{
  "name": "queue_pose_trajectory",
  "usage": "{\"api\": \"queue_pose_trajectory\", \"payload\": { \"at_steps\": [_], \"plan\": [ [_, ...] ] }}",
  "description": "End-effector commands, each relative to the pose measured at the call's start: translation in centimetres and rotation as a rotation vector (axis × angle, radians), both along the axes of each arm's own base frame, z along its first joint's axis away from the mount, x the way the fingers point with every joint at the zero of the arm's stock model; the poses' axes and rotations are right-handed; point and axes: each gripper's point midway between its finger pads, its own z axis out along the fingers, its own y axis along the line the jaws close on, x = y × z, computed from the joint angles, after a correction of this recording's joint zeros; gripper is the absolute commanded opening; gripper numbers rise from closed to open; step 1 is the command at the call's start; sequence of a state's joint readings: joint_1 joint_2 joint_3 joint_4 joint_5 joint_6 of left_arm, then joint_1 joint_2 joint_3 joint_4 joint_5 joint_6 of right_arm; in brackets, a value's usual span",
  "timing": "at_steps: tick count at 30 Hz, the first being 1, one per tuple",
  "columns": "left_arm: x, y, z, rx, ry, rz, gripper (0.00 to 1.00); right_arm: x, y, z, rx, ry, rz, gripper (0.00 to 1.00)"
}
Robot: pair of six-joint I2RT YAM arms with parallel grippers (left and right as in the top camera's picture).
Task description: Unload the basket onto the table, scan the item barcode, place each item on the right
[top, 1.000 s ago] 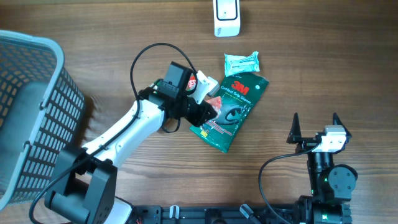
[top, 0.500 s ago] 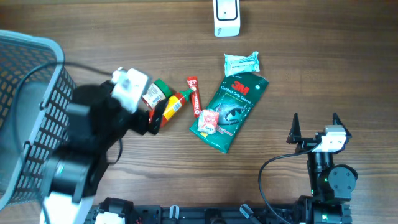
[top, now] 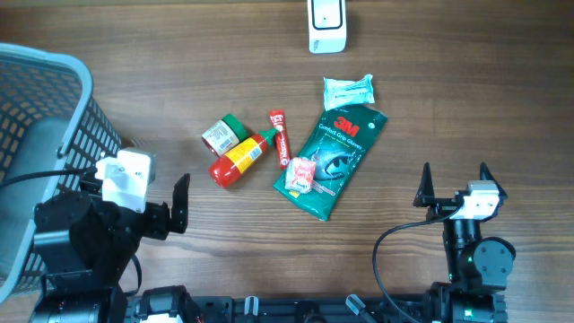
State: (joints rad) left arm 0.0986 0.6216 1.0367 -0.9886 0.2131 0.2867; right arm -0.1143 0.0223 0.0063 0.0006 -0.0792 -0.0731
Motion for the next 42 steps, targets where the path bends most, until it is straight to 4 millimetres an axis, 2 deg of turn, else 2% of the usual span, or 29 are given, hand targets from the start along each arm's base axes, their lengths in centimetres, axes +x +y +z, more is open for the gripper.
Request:
{"api": "queue_pose_trajectory", "payload": {
  "at_steps": [1, 2, 4, 5, 6, 8, 11, 12, 14, 18, 20, 23, 25, 26, 28, 29, 31, 33, 35, 36, 37, 39, 42],
  "plan": [
    [0.0, 0.1, -0.1, 0.013, 0.0, -0.003, 1.0, -0.1, 1.8, 0.4, 0.225, -0.013, 0.104, 1.0],
    [0.0, 0.1, -0.1, 0.013, 0.0, -0.003, 1.0, -0.2, 2.8, 0.5, 0.444, 0.001, 0.158, 1.0],
    [0.0, 0.1, -0.1, 0.013, 0.0, -0.003, 1.0, -0.4, 4.1, 0.6, 1.056, 0.066, 0.216, 1.0],
    [0.0, 0.1, -0.1, 0.013, 0.0, -0.003, 1.0, -0.3, 3.9, 0.6, 1.206, 0.073, 0.198, 1.0],
    [0.0, 0.1, -0.1, 0.013, 0.0, -0.003, 1.0, -0.1, 2.7, 0.5, 1.371, 0.043, 0.128, 1.0],
    [0.0, 0.1, -0.1, 0.013, 0.0, -0.003, 1.0, -0.1, 2.6, 0.5, 1.435, 0.043, 0.118, 1.0],
    [0.0, 0.1, -0.1, 0.013, 0.0, -0.003, 1.0, -0.6, 5.1, 0.7, 1.31, 0.125, 0.253, 1.0],
    [0.0, 0.1, -0.1, 0.013, 0.0, -0.003, 1.0, -1.0, 6.4, 0.6, 1.176, 0.161, 0.331, 1.0],
    [0.0, 0.1, -0.1, 0.013, 0.0, -0.003, 1.0, -1.8, 8.8, -0.1, 1.035, 0.257, 0.463, 0.99],
    [0.0, 0.1, -0.1, 0.013, 0.0, -0.003, 1.0, -1.2, 9.7, 0.8, 0.808, 0.333, 0.51, 1.0],
    [0.0, 0.1, -0.1, 0.013, 0.0, -0.003, 1.0, 0.1, 9.8, 0.8, 0.704, 0.437, 0.502, 1.0],
    [0.0, 0.1, -0.1, 0.013, 0.0, -0.003, 1.0, 1.7, 11.3, 0.8, 0.585, 0.588, 0.546, 1.0],
    [0.0, 0.1, -0.1, 0.013, 0.0, -0.003, 1.0, 3.2, 14.1, 0.2, 0.466, 0.714, 0.569, 0.99],
    [0.0, 0.1, -0.1, 0.013, 0.0, -0.003, 1.0, 3.5, 14.9, -0.1, 0.434, 0.74, 0.57, 1.0],
    [0.0, 0.1, -0.1, 0.013, 0.0, -0.004, 1.0, 3.7, 18.1, -1.9, 0.293, 0.826, 0.534, 0.99],
    [0.0, 0.1, -0.1, 0.013, 0.0, -0.003, 1.0, 3.3, 19.6, -2.8, 0.245, 0.857, 0.545, 1.0],
    [0.0, 0.1, -0.1, 0.013, 0.0, -0.003, 1.0, 2.4, 21.3, -4.8, 0.22, 0.925, 0.538, 0.99],
    [0.0, 0.1, -0.1, 0.013, 0.0, -0.003, 1.0, 1.2, 22.8, -7.6, 0.174, 1.019, 0.561, 0.93],
    [0.0, 0.1, -0.1, 0.013, 0.001, -0.003, 1.0, 0.3, 23.9, -8.8, 0.143, 1.062, 0.585, 0.91],
    [0.0, 0.1, -0.1, 0.013, 0.0, -0.003, 1.0, -0.3, 25.4, -9.3, 0.095, 1.074, 0.609, 0.88],
    [0.0, 0.1, -0.1, 0.013, 0.0, -0.003, 1.0, -0.1, 25.9, -9.1, 0.07, 1.062, 0.605, 0.88],
    [0.0, 0.1, -0.1, 0.013, 0.001, -0.003, 1.0, 1.0, 27.8, -7.9, 0.011, 1.009, 0.596, 0.88],
    [0.0, 0.1, -0.1, 0.013, 0.0, -0.003, 1.0, 1.8, 29.0, -8.4, -0.04, 1.04, 0.593, 0.88]
  ]
}}
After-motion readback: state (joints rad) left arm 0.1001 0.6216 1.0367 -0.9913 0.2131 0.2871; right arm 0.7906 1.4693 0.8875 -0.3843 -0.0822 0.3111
